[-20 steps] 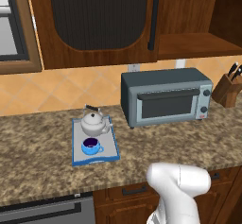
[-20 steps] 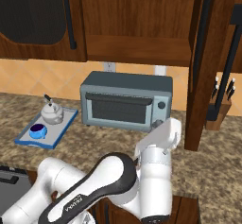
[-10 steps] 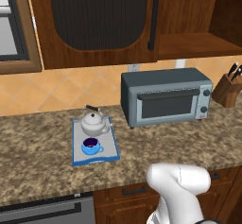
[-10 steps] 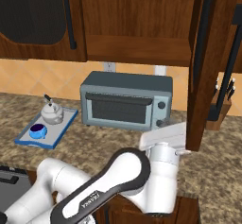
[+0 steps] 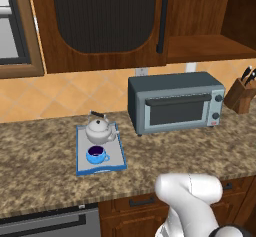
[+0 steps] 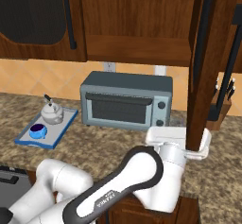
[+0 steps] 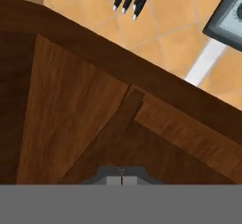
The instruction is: Pick the kettle from the counter and place it on the tray. Then pick the mug from the cabinet and place it on the tray. Then close the cabinet doors.
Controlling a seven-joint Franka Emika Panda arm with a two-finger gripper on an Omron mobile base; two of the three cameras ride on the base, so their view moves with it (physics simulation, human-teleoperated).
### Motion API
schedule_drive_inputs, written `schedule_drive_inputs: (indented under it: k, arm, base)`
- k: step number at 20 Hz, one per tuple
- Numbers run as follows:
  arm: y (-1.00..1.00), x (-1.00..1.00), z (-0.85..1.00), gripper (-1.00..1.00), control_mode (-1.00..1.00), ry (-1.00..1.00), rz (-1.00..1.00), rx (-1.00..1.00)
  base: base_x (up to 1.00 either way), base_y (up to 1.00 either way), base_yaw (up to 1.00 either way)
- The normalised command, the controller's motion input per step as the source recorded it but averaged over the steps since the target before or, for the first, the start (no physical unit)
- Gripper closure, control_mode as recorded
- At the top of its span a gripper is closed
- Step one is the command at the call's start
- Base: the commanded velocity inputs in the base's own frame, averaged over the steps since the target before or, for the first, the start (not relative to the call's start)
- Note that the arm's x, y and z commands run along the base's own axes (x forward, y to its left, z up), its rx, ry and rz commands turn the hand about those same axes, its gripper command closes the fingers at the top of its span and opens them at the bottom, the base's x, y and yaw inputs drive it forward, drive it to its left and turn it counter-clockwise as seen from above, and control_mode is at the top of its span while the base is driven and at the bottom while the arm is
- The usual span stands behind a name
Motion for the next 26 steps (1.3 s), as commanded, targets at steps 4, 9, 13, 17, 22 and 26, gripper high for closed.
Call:
schedule_drive_inputs:
  k: [4,9,13,17,22,26]
  arm:
    - [-0.25,0.06,0.09,1.0,-1.0,-0.09,0.0,0.19]
    - [-0.12,0.0,0.19,1.0,-1.0,-0.25,0.0,0.14]
    - [-0.08,0.0,0.25,1.0,-1.0,-0.26,0.0,0.1]
    - [0.0,0.0,0.14,1.0,-1.0,-0.28,-0.04,-0.01]
    - [-0.01,0.0,0.0,1.0,-1.0,-0.05,-0.3,-0.18]
    - [-0.08,0.07,0.02,1.0,-1.0,0.1,-0.5,-0.2]
  base:
    - [0.0,0.0,0.0]
    - [0.0,0.0,0.0]
    - [0.0,0.0,0.0]
    - [0.0,0.0,0.0]
    - [0.0,0.0,0.0]
    - [0.0,0.0,0.0]
